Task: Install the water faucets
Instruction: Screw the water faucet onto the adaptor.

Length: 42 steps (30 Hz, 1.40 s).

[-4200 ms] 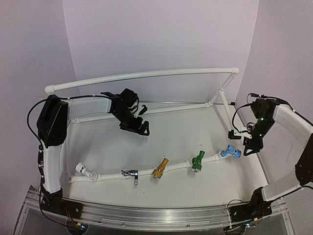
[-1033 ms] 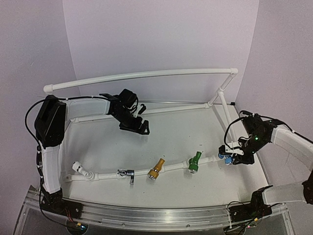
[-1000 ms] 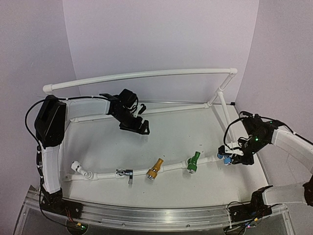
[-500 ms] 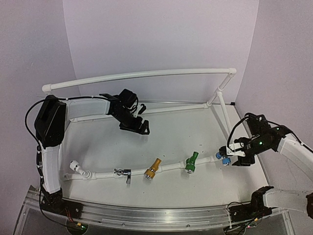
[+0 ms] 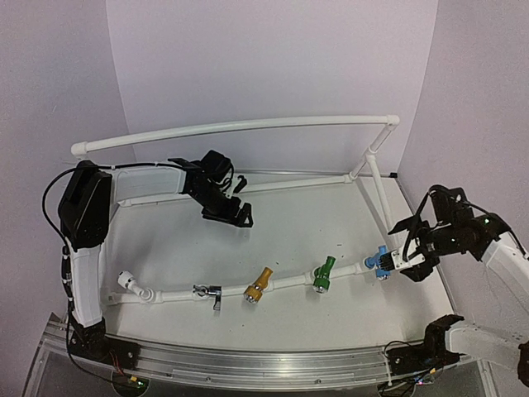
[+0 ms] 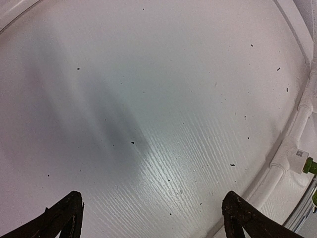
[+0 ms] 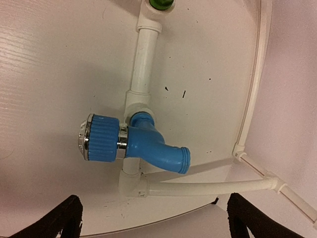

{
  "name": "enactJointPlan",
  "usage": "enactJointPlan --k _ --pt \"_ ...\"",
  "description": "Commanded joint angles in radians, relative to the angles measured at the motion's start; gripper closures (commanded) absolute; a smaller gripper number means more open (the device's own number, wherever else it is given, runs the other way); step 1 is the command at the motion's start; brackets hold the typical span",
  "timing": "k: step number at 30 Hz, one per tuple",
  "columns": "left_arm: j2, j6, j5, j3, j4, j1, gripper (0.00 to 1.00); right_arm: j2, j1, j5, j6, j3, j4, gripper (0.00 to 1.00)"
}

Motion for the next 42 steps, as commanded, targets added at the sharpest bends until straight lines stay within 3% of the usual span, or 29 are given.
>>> enactJointPlan --k 1,10,25,42 --pt "-0.054 -0.004 0.003 0.005 0.001 0.000 0.02 -0.058 0.007 -0.066 -0.296 -0.052 0.002 0.02" --pt "-0.054 -0.009 0.006 0.008 0.000 0.000 0.02 0.038 0.008 -0.054 -0.562 -0.098 0.135 0.02" --pt "-0.051 -0.005 0.002 0.000 0.011 0.000 0.02 0.164 0.014 -0.041 -0.715 -0.120 0.258 0.03" --pt "-0.038 -0.003 0.009 0.006 0.016 0.005 0.02 0.194 0.019 -0.032 -0.669 -0.129 0.268 0.36"
